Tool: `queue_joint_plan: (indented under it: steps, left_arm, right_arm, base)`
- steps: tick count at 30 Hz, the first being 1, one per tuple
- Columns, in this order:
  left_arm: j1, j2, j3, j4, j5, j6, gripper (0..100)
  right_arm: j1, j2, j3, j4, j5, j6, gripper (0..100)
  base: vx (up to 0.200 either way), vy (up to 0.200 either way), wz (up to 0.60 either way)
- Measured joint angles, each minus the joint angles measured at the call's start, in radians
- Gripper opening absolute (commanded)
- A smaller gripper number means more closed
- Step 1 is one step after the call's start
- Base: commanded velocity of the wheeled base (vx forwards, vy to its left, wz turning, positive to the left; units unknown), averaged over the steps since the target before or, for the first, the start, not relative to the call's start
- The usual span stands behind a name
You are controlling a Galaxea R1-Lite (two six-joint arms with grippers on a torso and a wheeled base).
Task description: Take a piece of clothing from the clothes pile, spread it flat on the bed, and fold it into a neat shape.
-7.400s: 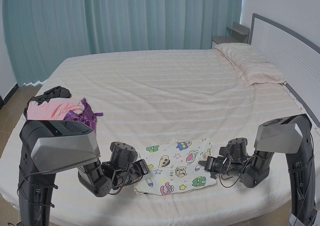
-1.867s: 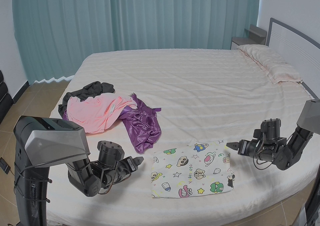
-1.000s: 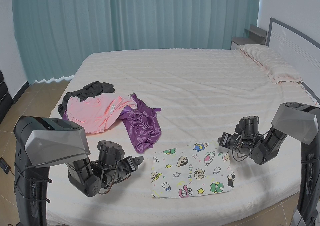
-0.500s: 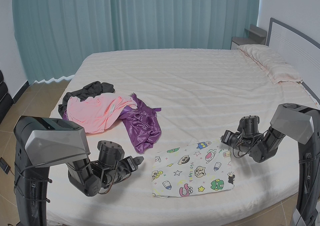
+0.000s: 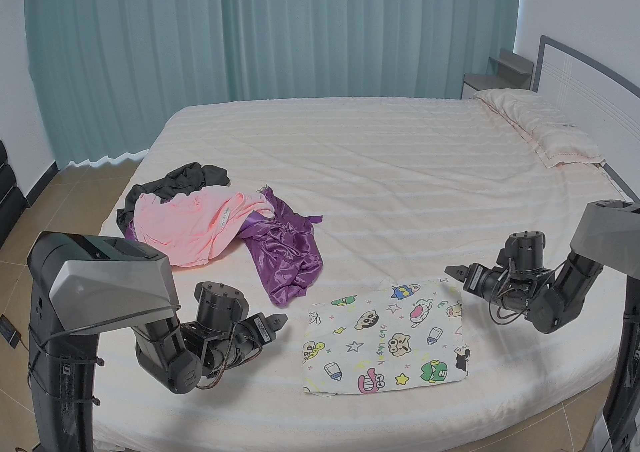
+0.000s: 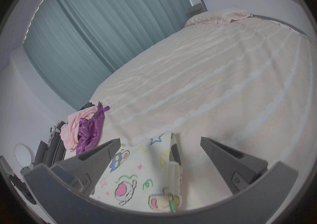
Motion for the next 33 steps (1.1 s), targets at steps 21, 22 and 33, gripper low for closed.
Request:
queue_joint_plan:
  steps: [21, 22, 33]
  left_arm:
    - [-0.001, -0.035, 0.041, -0.001, -0.009, -0.019, 100]
    - [-0.001, -0.036, 0.042, -0.001, -0.009, -0.019, 100]
    - [-0.001, -0.038, 0.043, -0.001, -0.01, -0.019, 100]
  right_arm:
    - [0.276, 0.018, 0.624, -0.482, 0.09, -0.007, 100]
    - [0.282, 0.038, 0.629, -0.506, 0.082, -0.008, 100]
    - [0.28, 0.109, 0.639, -0.551, 0.014, -0.02, 0]
  base:
    - [0.0, 0.0, 0.0]
    - [0.0, 0.0, 0.0]
    - [0.0, 0.0, 0.0]
